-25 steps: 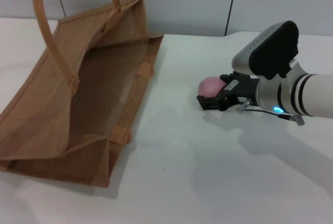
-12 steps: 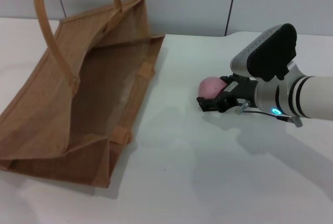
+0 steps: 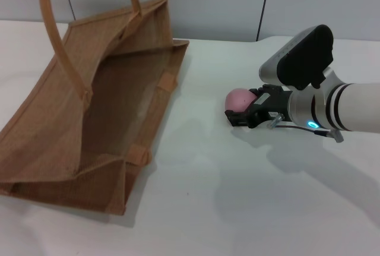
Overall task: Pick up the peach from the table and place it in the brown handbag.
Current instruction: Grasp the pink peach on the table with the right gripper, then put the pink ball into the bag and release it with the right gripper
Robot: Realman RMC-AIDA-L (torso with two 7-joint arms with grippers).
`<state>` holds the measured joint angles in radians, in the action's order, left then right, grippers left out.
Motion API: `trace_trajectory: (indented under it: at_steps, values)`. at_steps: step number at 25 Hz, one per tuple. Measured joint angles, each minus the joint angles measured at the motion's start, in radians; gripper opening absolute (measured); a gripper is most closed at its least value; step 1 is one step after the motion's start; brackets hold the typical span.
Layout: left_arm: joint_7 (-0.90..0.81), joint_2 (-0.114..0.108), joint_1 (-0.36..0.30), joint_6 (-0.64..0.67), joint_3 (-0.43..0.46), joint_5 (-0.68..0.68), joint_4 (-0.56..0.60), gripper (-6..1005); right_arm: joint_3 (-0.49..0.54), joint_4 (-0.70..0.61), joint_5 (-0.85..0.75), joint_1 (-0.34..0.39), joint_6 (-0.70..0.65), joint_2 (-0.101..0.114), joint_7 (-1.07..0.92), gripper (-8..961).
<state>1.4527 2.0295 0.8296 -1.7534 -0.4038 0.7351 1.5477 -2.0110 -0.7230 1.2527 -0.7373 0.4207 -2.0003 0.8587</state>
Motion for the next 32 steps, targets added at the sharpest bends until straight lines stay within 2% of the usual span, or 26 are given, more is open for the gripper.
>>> trace_trajectory:
  at_steps: [4, 6, 13, 28, 32]
  values:
    - [0.0, 0.0, -0.003, 0.001, 0.0, 0.0, 0.002, 125, 0.012, 0.004, 0.002, -0.008, 0.006, 0.0, -0.008, 792]
    - [0.0, 0.0, -0.003, 0.002, 0.0, 0.0, 0.004, 125, 0.043, 0.005, -0.001, -0.012, 0.022, 0.0, -0.008, 775]
    - [-0.002, 0.0, -0.007, 0.002, 0.002, 0.0, 0.008, 124, 0.052, -0.011, -0.003, -0.017, 0.033, 0.001, -0.009, 711]
    - [0.017, -0.001, 0.033, 0.015, -0.002, 0.009, 0.011, 123, 0.078, -0.204, -0.006, -0.059, 0.09, 0.01, -0.007, 625]
    - [0.018, 0.002, 0.04, 0.014, -0.035, 0.043, 0.016, 123, 0.064, -0.236, -0.007, -0.058, 0.101, 0.0, 0.005, 601]
